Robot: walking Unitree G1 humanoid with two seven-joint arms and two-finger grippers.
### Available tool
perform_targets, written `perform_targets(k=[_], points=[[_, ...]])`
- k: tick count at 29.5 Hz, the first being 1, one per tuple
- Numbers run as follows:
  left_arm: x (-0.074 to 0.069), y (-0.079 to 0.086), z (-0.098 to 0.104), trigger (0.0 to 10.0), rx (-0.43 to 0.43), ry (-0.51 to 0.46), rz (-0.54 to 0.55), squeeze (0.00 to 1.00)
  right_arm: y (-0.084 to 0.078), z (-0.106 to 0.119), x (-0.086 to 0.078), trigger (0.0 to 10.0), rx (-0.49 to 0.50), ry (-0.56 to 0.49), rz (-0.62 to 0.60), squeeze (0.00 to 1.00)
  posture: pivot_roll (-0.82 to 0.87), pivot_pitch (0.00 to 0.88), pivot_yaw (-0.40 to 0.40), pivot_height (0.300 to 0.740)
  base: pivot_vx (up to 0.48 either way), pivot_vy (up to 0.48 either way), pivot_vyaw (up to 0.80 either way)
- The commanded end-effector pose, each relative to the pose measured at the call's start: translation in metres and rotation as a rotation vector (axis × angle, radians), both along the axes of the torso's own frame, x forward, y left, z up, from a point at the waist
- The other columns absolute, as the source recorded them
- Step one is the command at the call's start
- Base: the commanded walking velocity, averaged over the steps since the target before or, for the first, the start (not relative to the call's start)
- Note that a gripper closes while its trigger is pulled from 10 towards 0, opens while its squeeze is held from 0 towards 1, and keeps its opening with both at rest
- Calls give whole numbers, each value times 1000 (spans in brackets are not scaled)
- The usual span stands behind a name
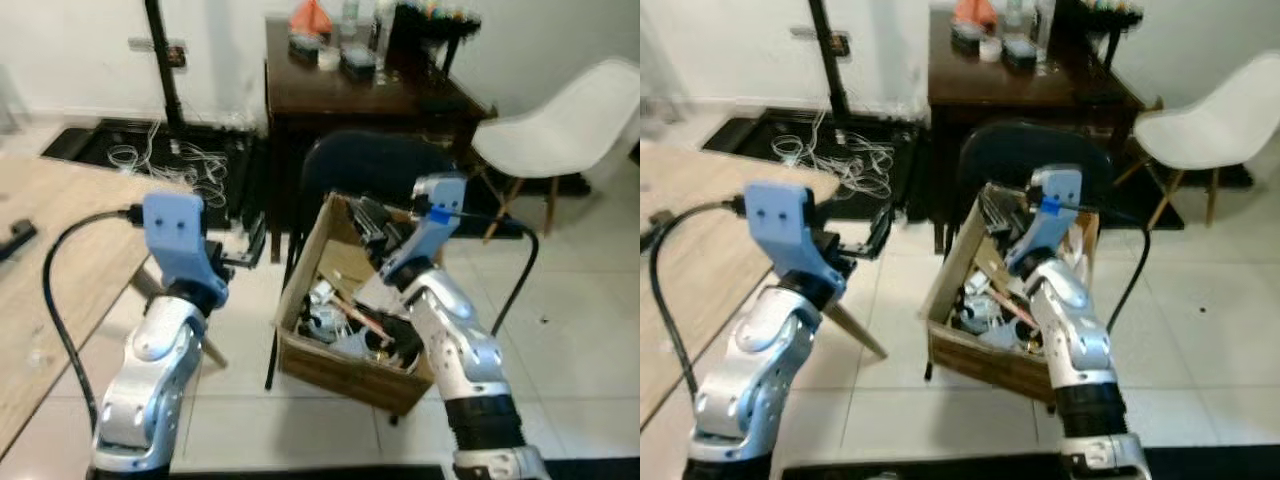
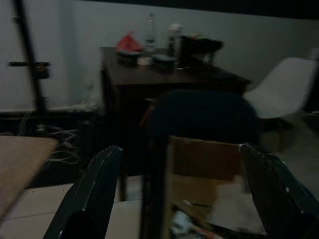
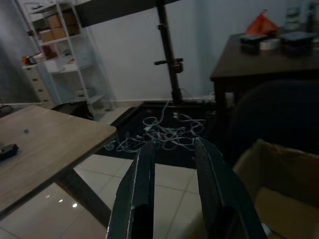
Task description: Picking trash to rubbish bin
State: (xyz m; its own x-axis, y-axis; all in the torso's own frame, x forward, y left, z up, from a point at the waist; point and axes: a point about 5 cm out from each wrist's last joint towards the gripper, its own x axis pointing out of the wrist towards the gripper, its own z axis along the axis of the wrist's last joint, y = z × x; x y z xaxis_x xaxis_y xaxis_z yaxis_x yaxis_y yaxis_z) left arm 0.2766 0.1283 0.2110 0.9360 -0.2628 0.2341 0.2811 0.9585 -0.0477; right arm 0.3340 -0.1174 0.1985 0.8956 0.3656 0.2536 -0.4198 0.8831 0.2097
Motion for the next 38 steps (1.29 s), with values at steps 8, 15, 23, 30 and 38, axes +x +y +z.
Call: perform_targets(k=[8,15,23,30,38], points=[[-3,-4,0,10000,18,9,-18,0,-1,-3,-5,10000,20,21,-9,0,226,34,-47,740,-292,0,0],[-2,-7,-2,10000,41,29,-39,0,0,-5,-7,10000,38,42,-2,0,231,39,-42,740,0,0,0],[-4,-15,-4,10000,135,43,-87,0,4,-10,-10,10000,51,66,9,0,233,54,-30,740,0,-240,0],[0,-15,-10,10000,119,103,-59,0,5,-14,-13,10000,37,81,8,0,227,62,-24,740,0,-69,0],[4,-8,-12,10000,119,129,8,0,5,-17,-13,10000,-9,80,-13,0,228,65,-24,740,0,0,0]])
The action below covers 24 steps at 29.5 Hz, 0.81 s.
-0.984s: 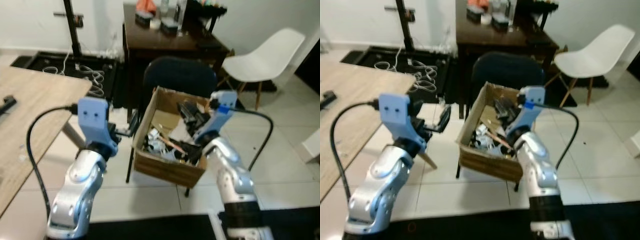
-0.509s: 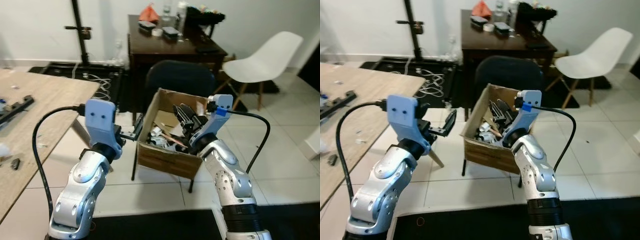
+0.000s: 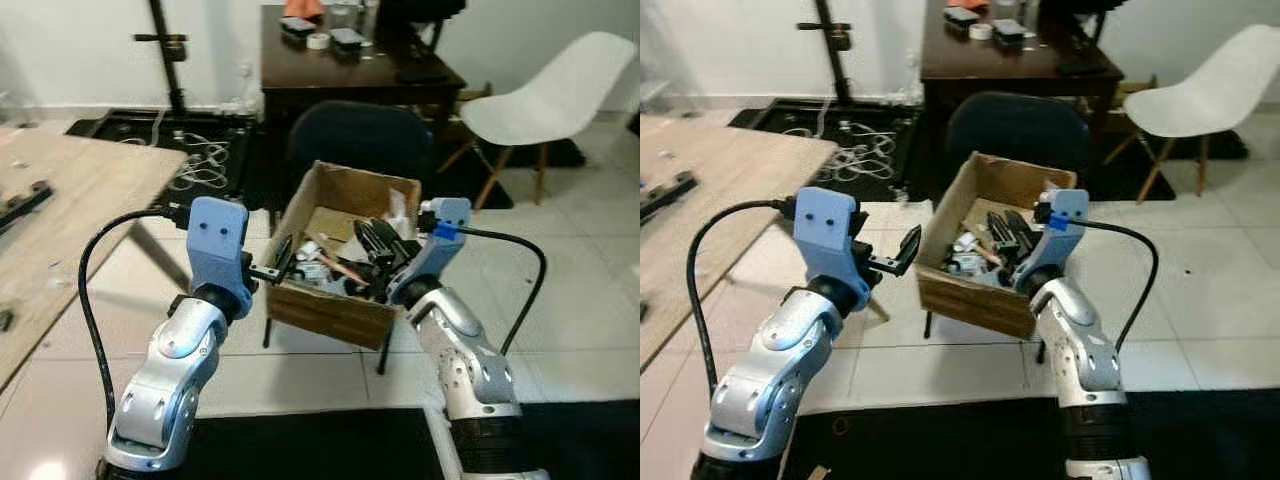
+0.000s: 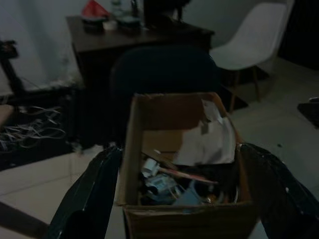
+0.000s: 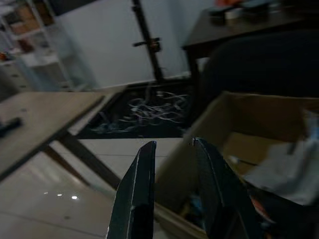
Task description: Picking trash to rubbish bin
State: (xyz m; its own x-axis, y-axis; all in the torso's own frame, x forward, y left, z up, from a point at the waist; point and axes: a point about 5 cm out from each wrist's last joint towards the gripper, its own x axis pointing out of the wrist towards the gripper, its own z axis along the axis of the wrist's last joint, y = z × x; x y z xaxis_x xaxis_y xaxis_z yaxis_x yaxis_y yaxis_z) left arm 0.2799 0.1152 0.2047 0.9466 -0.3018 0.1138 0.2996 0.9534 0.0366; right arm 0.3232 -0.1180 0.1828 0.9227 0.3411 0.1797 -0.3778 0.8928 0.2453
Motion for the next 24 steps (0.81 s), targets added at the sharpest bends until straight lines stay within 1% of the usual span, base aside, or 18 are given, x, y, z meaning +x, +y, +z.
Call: perform_targets(k=[1,3,6,11,12,13,18,19,20,21,22,24], points=[[2,6,-6,10000,4,36,38,0,5,-1,-2,10000,-22,-3,12,0,228,65,-24,740,0,0,0],[1,7,-7,10000,1,52,53,0,6,-2,-3,10000,-31,-2,11,0,234,72,-28,740,0,0,0],[1,10,-8,10000,-9,68,75,0,8,-1,-2,10000,-48,-9,15,0,234,72,-28,740,0,0,800],[0,11,-8,10000,-13,62,93,0,9,0,-2,10000,-65,-16,20,0,239,75,-35,740,0,0,800],[0,14,-8,10000,-6,58,121,0,10,0,-1,10000,-70,-18,21,0,239,75,-35,740,0,0,800],[0,14,-8,10000,-6,58,121,0,10,0,-1,10000,-70,-18,21,0,239,75,-35,740,0,0,800],[2,21,-6,10000,-20,41,187,0,12,2,0,10000,-94,-35,19,0,237,73,-43,740,0,0,800],[2,22,-7,10000,-19,46,201,0,12,3,1,10000,-103,-38,19,0,237,73,-43,740,0,0,800],[2,23,-10,10000,-23,74,196,0,11,2,1,10000,-108,-38,19,0,237,73,-43,740,0,0,800],[2,28,-14,10000,4,82,214,0,9,0,1,10000,-119,-33,13,0,237,74,-46,740,0,0,800],[3,30,-17,10000,6,89,229,0,7,-2,1,10000,-123,-30,11,0,233,76,-48,740,0,0,800],[4,38,-25,10000,-34,147,258,0,2,-5,3,10000,-138,-21,-4,0,228,76,-52,740,0,0,800]])
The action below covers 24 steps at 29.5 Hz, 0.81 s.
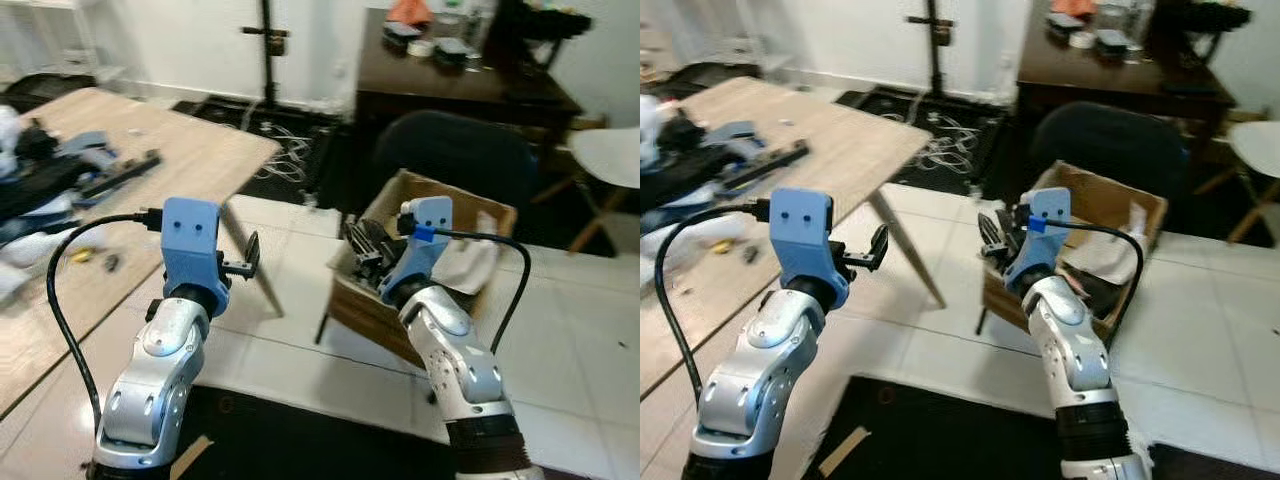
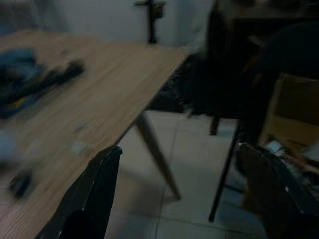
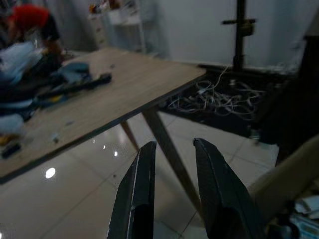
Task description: Picking trash to rubbish bin
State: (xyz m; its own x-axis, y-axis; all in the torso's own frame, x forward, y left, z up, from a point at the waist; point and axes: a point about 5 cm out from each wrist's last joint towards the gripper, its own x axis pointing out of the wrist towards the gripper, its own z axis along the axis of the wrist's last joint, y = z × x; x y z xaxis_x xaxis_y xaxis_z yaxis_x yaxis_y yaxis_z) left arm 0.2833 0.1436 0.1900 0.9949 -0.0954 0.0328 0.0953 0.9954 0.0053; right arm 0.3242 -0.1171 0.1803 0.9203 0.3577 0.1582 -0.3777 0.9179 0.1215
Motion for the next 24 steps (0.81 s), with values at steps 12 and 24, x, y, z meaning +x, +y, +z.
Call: perform_targets(k=[12,24], points=[[3,27,-41,10000,-18,190,169,0,-23,-27,3,10000,-40,71,-87,0,217,76,-61,740,0,0,800],[4,11,-24,10000,16,22,105,0,-32,-30,-1,10000,32,53,-167,0,197,86,-59,740,0,0,800]])
